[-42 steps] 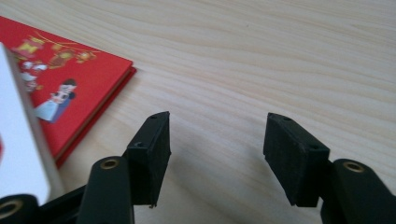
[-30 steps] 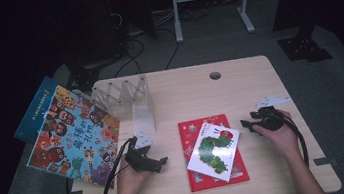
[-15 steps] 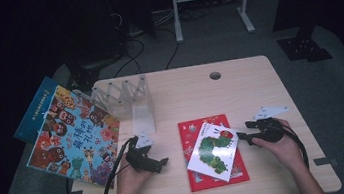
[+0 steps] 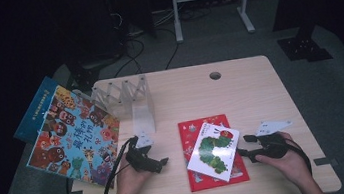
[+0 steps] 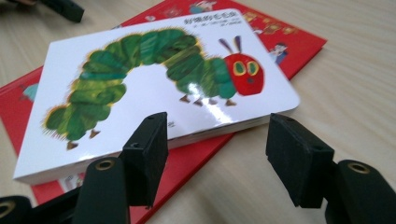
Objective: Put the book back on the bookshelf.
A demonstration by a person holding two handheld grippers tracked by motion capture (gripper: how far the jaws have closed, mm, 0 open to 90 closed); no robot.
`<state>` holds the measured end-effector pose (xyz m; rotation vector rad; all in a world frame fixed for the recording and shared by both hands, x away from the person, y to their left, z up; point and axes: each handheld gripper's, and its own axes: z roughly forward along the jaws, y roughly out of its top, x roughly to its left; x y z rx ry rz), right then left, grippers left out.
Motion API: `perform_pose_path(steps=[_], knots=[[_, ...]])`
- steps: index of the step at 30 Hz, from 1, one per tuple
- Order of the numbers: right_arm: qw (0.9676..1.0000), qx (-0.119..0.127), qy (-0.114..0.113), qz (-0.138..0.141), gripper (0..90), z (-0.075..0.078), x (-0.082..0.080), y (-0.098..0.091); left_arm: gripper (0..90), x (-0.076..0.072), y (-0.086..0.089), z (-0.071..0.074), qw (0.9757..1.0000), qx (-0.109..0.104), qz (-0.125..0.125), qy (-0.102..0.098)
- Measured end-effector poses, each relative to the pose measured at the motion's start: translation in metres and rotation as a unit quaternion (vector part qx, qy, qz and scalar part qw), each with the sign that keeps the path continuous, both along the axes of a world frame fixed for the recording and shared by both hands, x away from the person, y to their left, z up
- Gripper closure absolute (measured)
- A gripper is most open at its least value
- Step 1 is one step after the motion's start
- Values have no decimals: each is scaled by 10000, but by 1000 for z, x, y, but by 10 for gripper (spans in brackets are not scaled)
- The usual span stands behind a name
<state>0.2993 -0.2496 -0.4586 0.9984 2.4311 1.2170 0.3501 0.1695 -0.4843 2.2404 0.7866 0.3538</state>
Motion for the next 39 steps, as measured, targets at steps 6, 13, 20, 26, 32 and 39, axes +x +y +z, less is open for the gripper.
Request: perform_pose_path(steps=[6,13,20,26,32,39], knots=[[9990,-41,38,439,372,-5,-4,12,0,0,0,0,10000,2,-1,0],[9980,-153,-20,617,418,-7,-8,25,0,0,0,0,10000,-4,1,0],[9972,-216,-19,719,601,-4,-14,35,0,0,0,0,10000,-2,1,0],[9957,-364,4,856,755,-5,-19,50,0,0,0,0,10000,-2,1,-1],[9948,-363,60,950,828,-3,-20,59,0,0,0,0,10000,1,-1,-1],[9959,-261,84,864,864,-4,-16,68,0,0,0,0,10000,4,-5,-2]])
